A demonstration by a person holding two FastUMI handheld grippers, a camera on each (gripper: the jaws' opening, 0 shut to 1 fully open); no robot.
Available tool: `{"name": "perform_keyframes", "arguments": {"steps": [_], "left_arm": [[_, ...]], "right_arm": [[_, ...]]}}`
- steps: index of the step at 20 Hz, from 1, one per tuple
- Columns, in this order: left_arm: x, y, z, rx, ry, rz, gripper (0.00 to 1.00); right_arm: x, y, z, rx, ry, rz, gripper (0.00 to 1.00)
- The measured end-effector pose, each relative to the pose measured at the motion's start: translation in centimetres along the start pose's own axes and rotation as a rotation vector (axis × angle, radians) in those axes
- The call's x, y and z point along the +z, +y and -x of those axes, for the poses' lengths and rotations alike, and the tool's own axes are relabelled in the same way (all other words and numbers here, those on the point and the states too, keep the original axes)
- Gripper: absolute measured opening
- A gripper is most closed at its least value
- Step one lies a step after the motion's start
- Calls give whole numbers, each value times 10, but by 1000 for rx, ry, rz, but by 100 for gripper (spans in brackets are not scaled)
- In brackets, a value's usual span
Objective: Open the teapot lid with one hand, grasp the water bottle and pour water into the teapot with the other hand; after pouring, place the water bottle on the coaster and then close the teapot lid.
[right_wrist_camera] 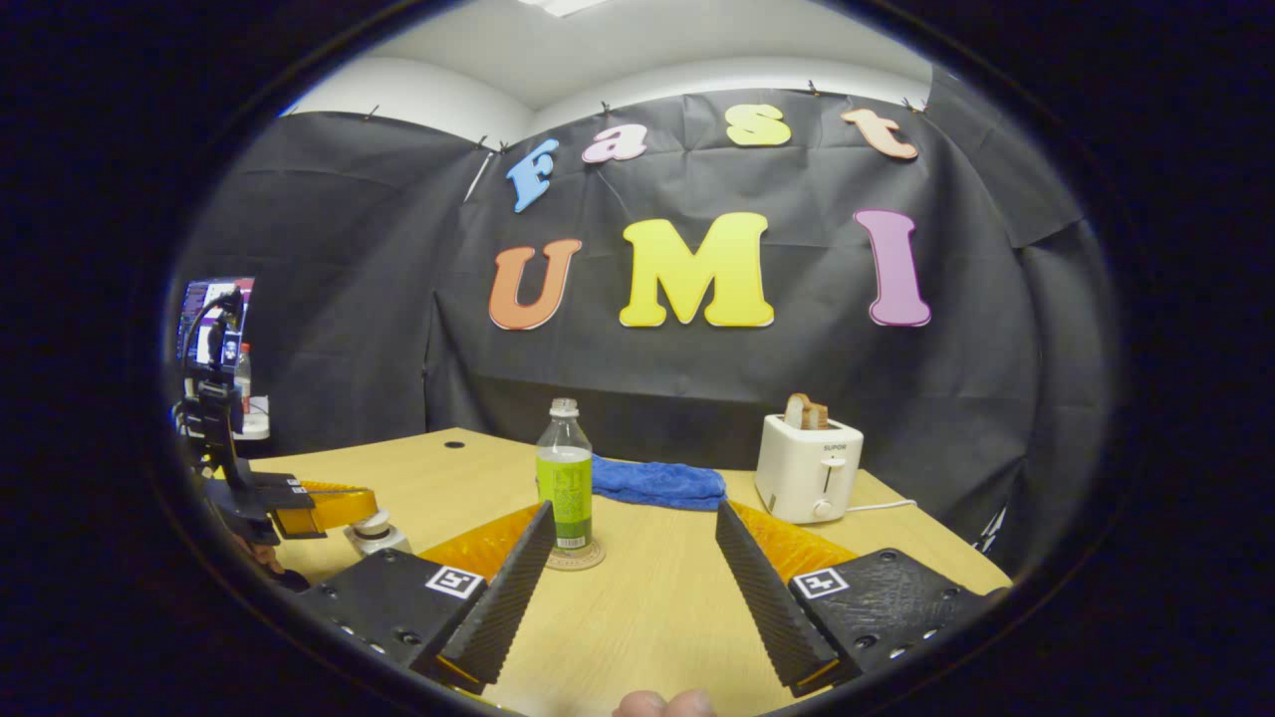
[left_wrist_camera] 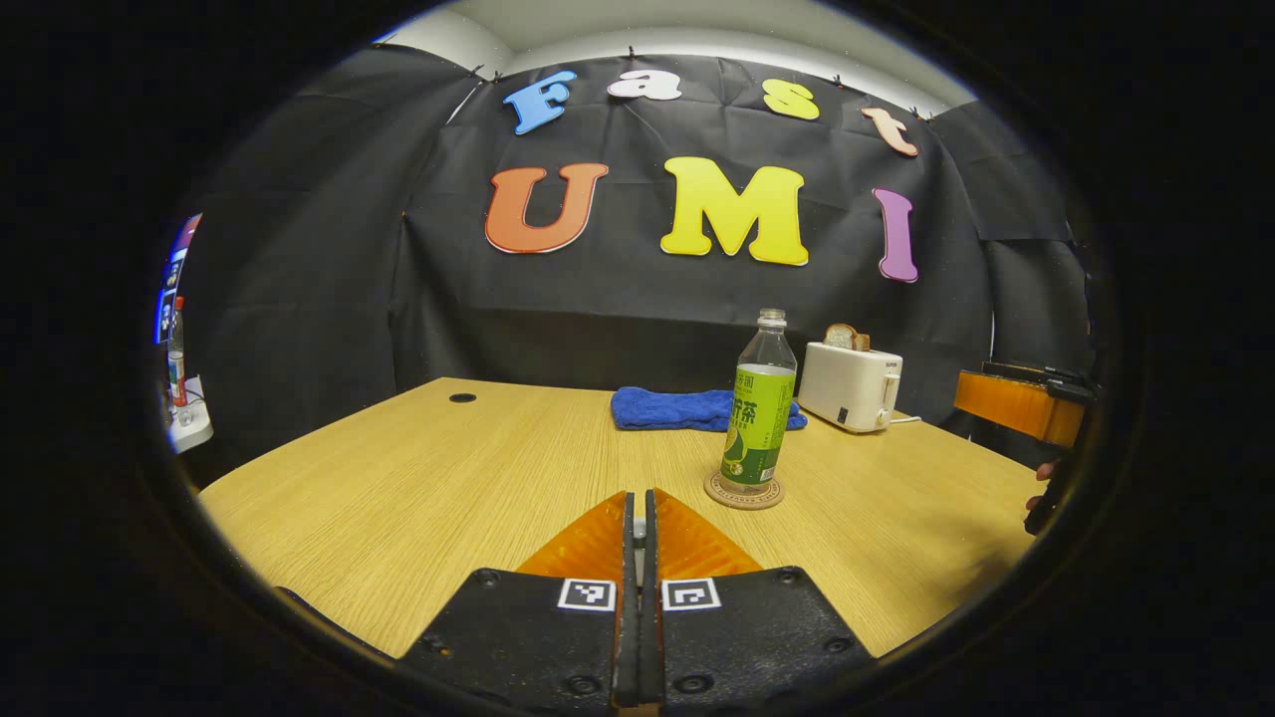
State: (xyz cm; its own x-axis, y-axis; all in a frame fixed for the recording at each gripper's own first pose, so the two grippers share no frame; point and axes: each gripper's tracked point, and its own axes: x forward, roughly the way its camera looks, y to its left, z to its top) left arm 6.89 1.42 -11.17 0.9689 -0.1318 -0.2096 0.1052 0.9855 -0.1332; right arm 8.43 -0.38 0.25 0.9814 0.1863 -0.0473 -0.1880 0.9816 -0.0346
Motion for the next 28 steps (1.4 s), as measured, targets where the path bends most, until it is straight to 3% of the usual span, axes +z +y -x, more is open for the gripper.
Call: {"name": "perform_keyframes", "arguments": {"steps": [13,15,16,17,20,23,28], "left_arm": [[-10,0,1,41,21,-9,8],[-5,-2,6,48,22,-23,24],[2,1,10,65,14,-23,40],[12,0,15,75,-6,-32,47],[47,-5,33,111,-86,-68,98],[78,-29,55,99,-152,-110,98],[80,-62,83,77,-154,-112,98]], "right_arm": [[-12,1,9,2,17,-21,96],[-14,-2,11,-15,21,-35,96],[-16,-3,13,-23,20,-42,96],[-17,-4,15,-39,21,-44,97],[-6,-16,26,-123,-13,-53,96],[6,-15,45,-170,-45,-39,96],[13,-4,74,-144,-55,-71,96]]}}
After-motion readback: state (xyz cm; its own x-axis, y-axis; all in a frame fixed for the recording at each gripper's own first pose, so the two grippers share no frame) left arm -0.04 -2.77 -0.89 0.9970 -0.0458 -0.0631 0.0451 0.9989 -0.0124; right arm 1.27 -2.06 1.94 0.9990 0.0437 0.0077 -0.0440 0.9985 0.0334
